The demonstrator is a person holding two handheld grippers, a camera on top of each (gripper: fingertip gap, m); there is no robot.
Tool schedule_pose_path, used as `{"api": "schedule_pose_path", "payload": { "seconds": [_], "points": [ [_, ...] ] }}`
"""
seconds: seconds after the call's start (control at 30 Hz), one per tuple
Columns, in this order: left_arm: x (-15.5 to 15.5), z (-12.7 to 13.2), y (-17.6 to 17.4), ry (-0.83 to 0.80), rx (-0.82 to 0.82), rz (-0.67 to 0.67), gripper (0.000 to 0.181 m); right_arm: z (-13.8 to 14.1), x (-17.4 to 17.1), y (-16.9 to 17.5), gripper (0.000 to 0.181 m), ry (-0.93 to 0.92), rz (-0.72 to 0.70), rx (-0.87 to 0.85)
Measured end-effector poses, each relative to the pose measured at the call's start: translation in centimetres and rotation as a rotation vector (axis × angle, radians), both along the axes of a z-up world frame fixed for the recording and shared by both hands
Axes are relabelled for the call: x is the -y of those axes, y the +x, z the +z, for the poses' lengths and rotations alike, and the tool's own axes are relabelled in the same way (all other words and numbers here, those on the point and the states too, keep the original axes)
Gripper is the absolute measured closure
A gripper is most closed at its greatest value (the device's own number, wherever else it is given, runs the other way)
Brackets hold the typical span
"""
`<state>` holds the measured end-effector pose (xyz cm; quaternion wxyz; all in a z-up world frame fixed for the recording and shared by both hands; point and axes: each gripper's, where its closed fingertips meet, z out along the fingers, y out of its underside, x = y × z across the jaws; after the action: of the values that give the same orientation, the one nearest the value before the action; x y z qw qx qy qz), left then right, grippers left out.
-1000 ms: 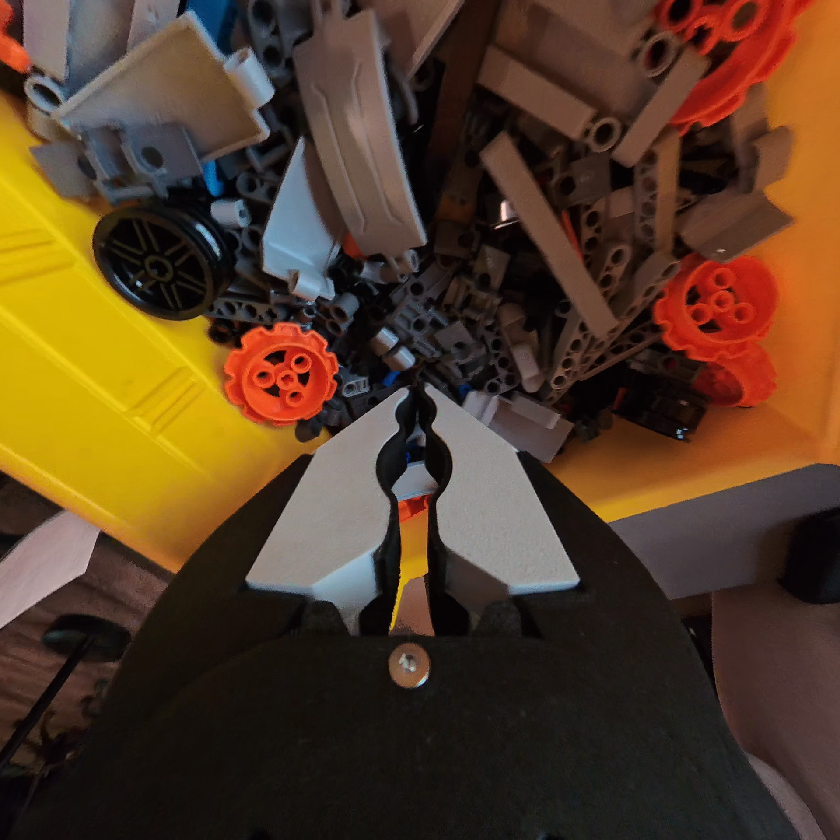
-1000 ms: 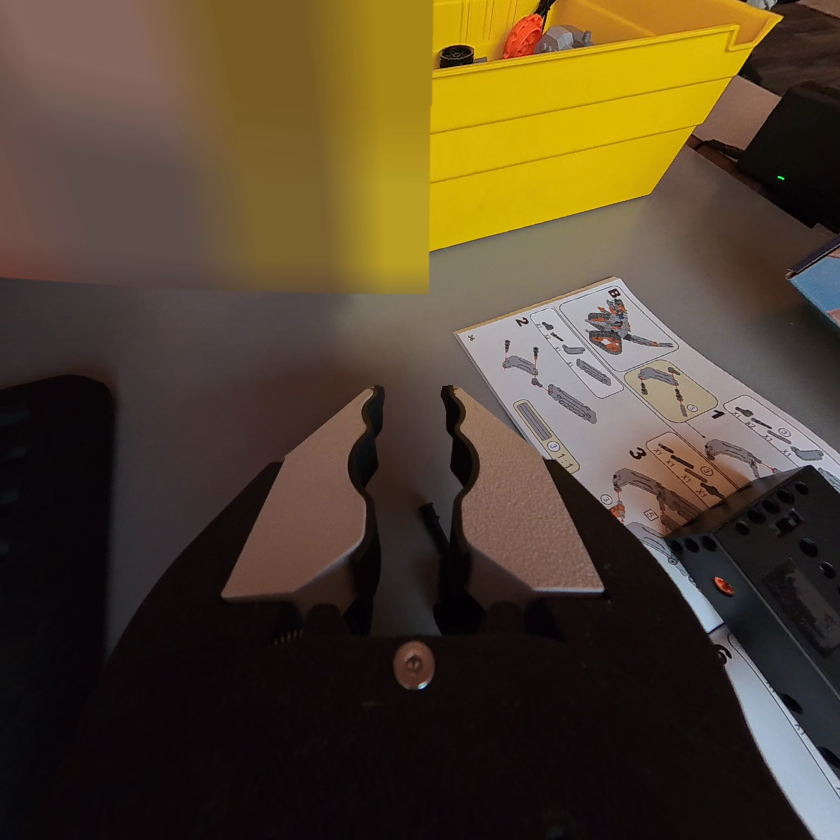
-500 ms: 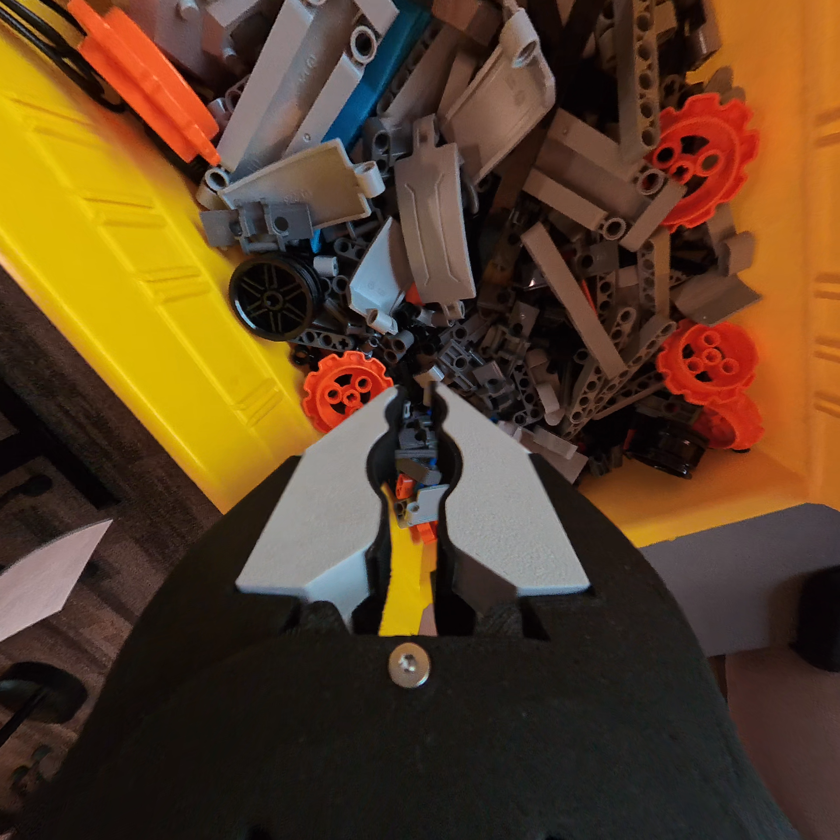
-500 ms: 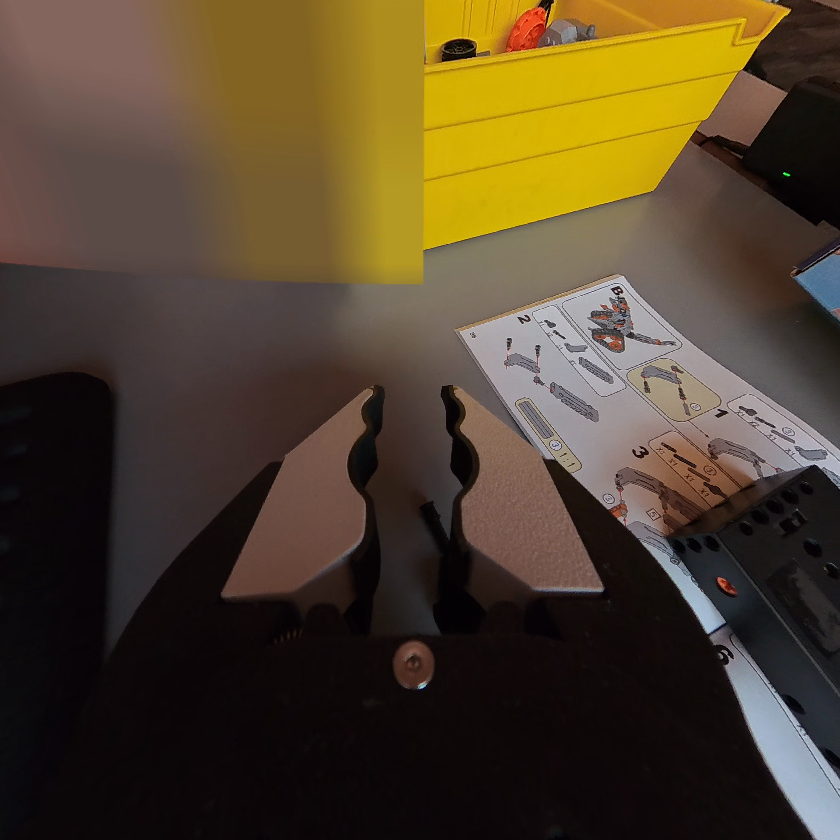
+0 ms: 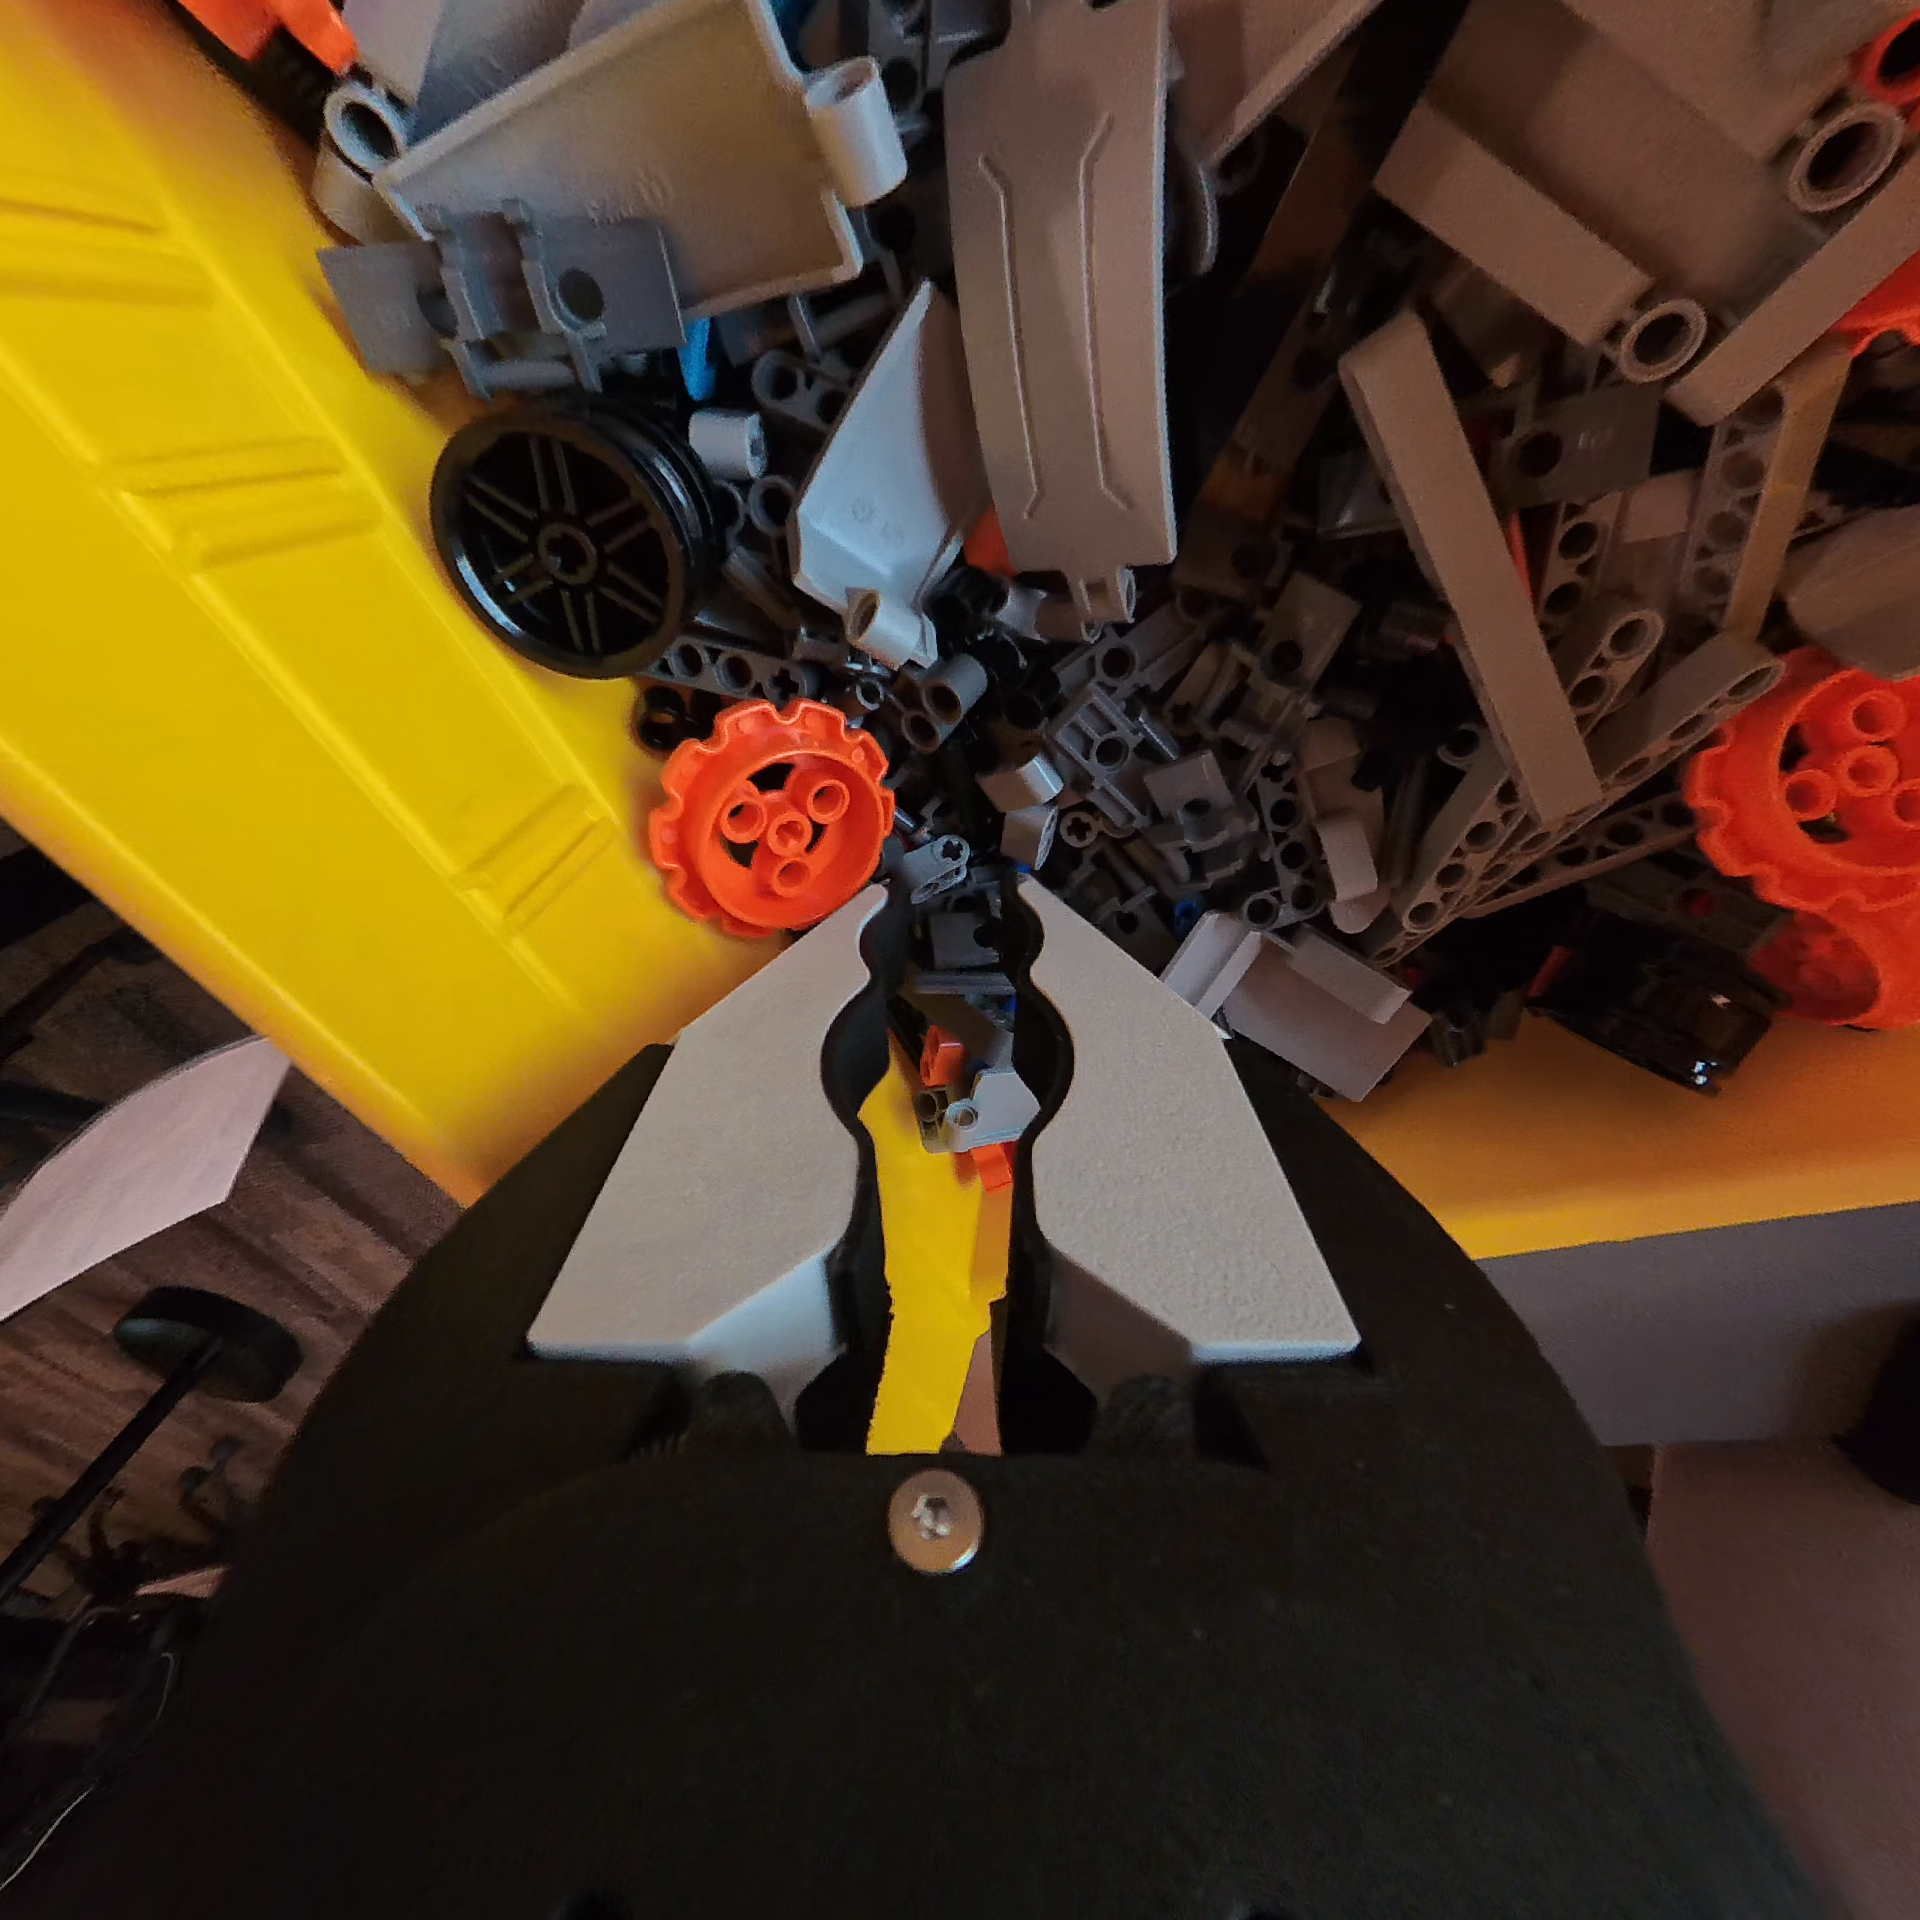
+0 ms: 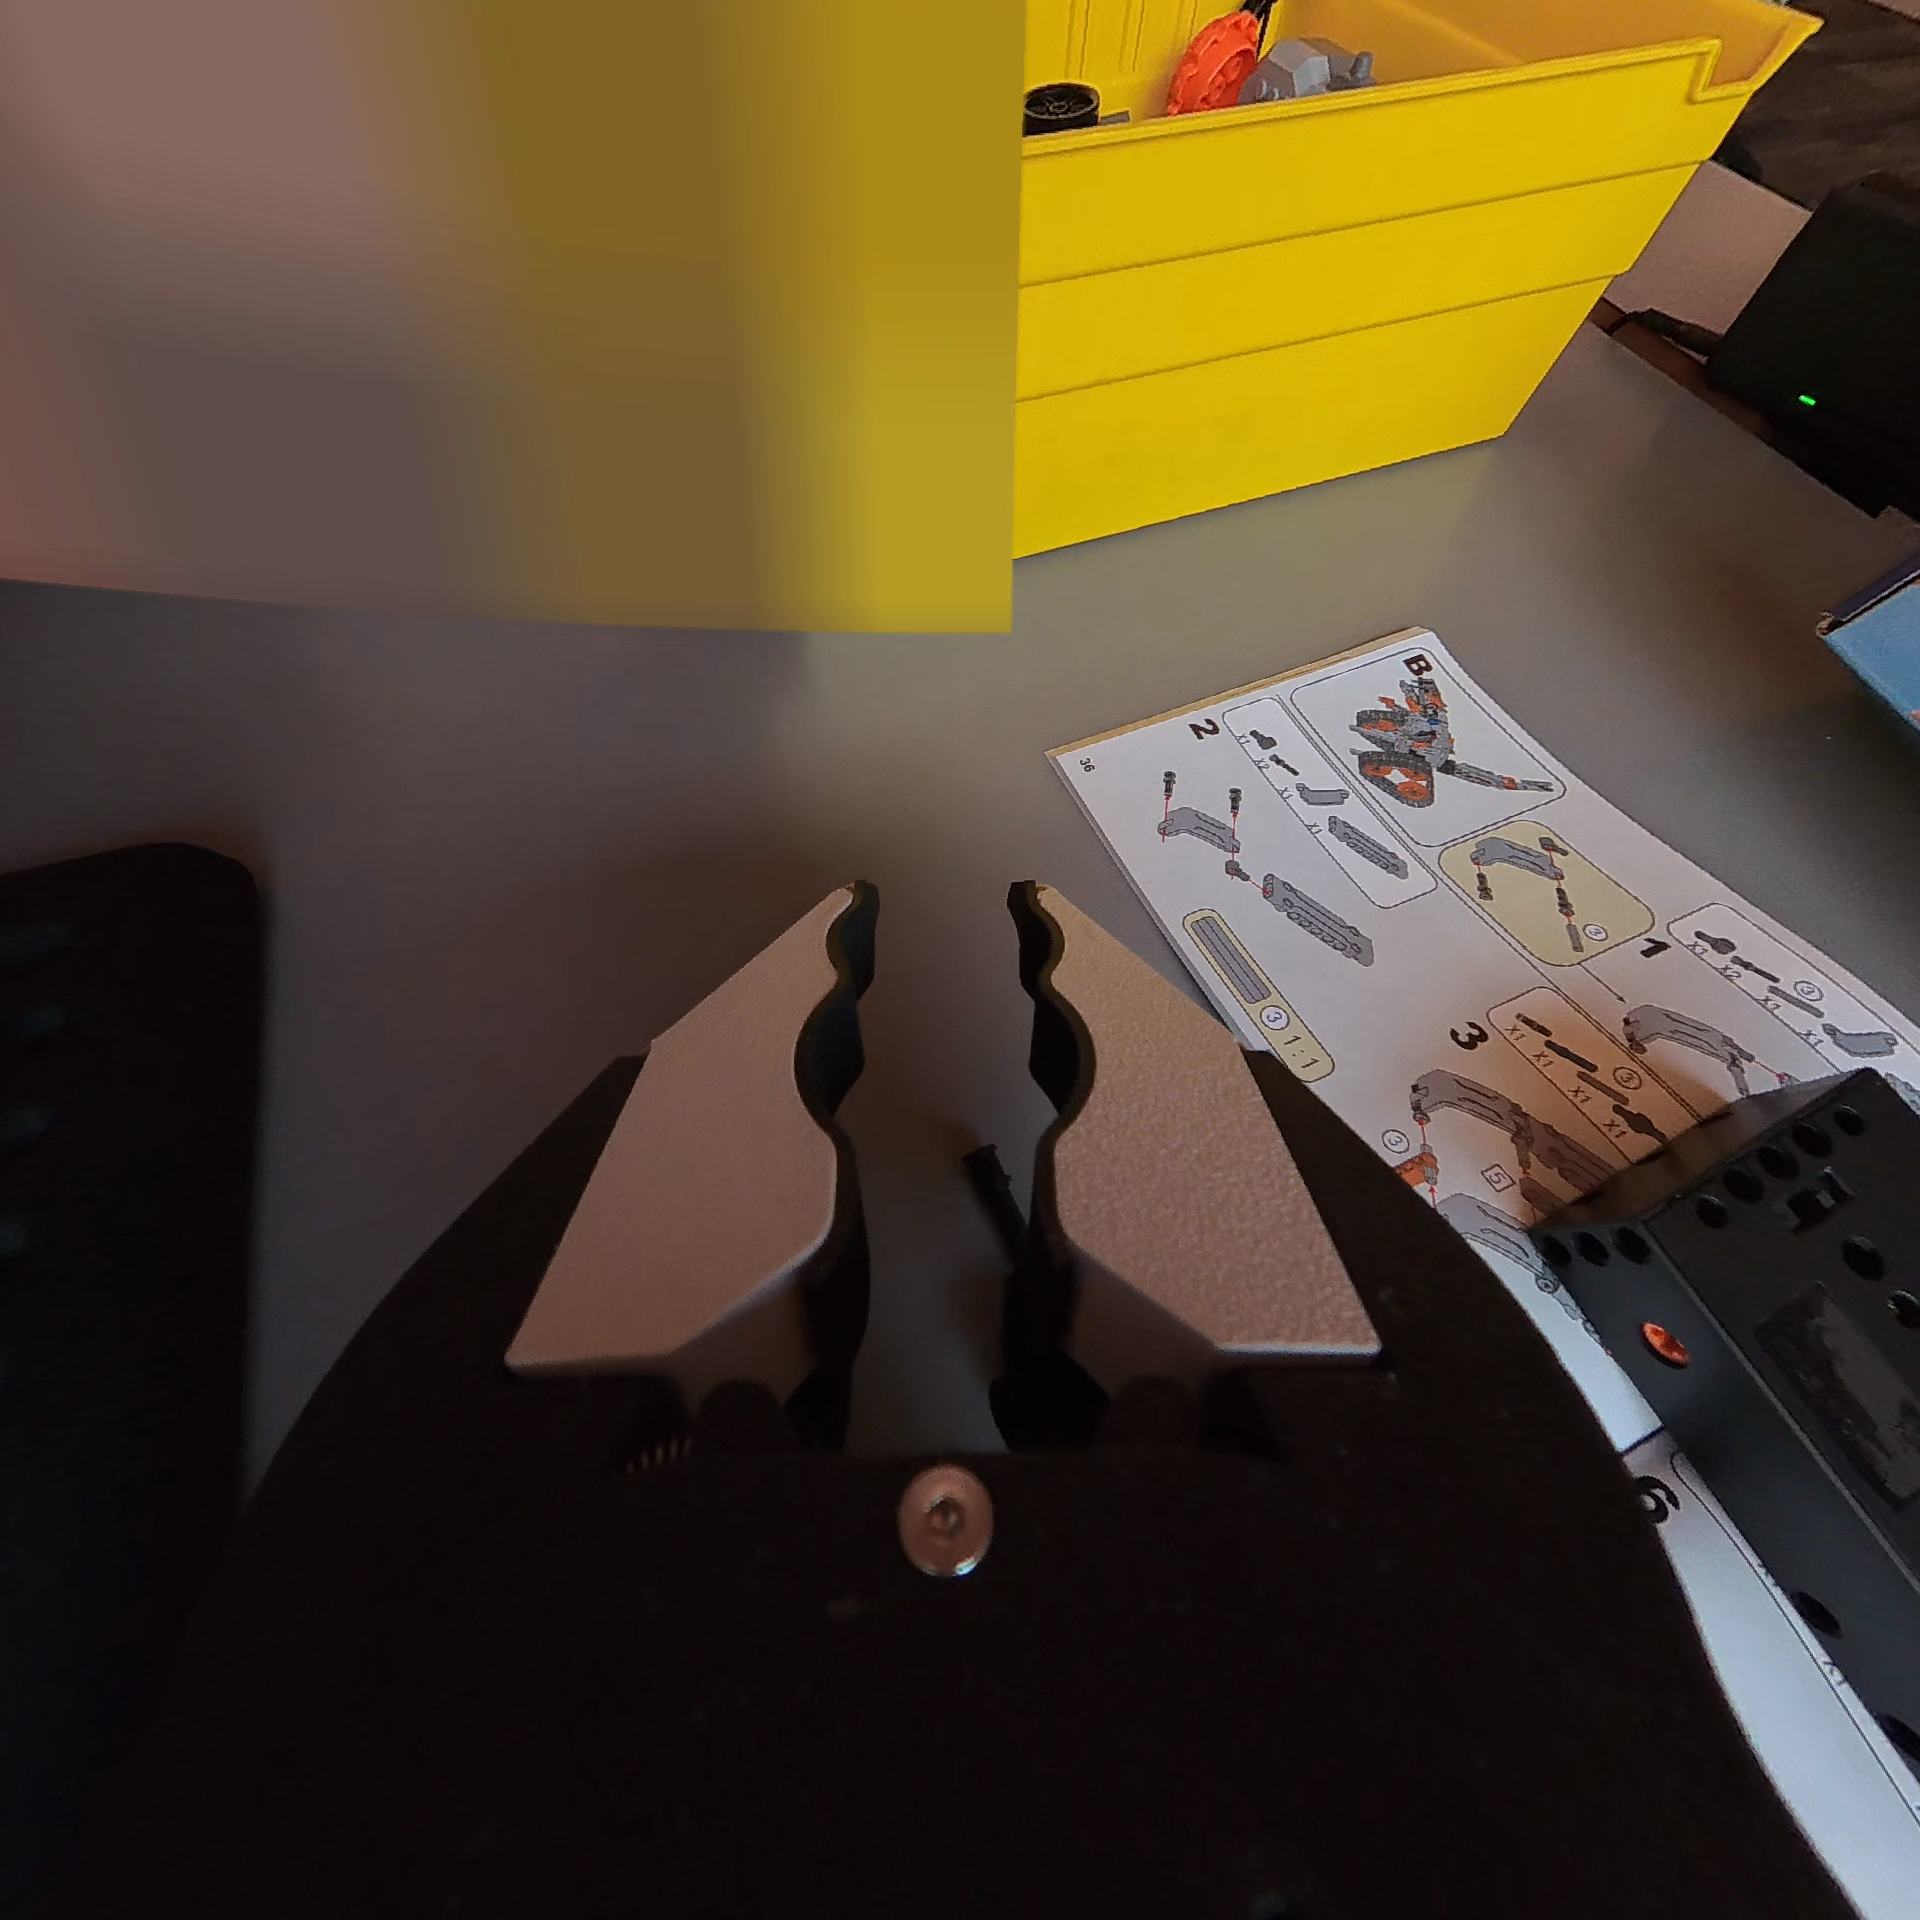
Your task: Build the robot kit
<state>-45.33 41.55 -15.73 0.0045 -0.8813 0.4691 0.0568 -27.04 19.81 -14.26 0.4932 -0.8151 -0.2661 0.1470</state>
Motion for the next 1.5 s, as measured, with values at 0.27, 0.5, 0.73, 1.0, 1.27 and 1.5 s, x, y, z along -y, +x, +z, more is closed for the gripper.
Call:
{"api": "schedule_pose_path", "payload": {
  "seconds": [0.27, 0.5, 0.73, 1.0, 1.27, 1.5],
  "points": [
    [-0.2, -0.7, -0.3, 0.004, -0.059, -0.041, 0.163, 0.0, 0.1, -0.1, 0.155, -0.001, 0.004, 0.002],
    [-0.1, -0.6, -0.5, 0.0, -0.057, -0.053, 0.169, 0.0, 0.1, -0.1, 0.155, 0.0, 0.005, 0.001],
    [0.4, 2.2, 1.4, 0.022, 0.133, -0.114, 0.169, -0.1, 0.1, -0.2, 0.155, -0.005, 0.008, 0.002],
    [5.3, 6.9, 6.3, -0.035, 0.461, -0.392, 0.17, 0.3, 0.2, -0.2, 0.155, 0.009, 0.009, 0.006],
    [8.8, 8.7, 9.3, -0.06, 0.563, -0.543, 0.181, 0.2, 0.3, -0.3, 0.155, 0.005, 0.014, 0.012],
    [7.4, 7.2, 8.4, -0.051, 0.479, -0.479, 0.181, 0.1, 0.3, -0.4, 0.155, -0.001, 0.016, 0.004]
  ]
}}
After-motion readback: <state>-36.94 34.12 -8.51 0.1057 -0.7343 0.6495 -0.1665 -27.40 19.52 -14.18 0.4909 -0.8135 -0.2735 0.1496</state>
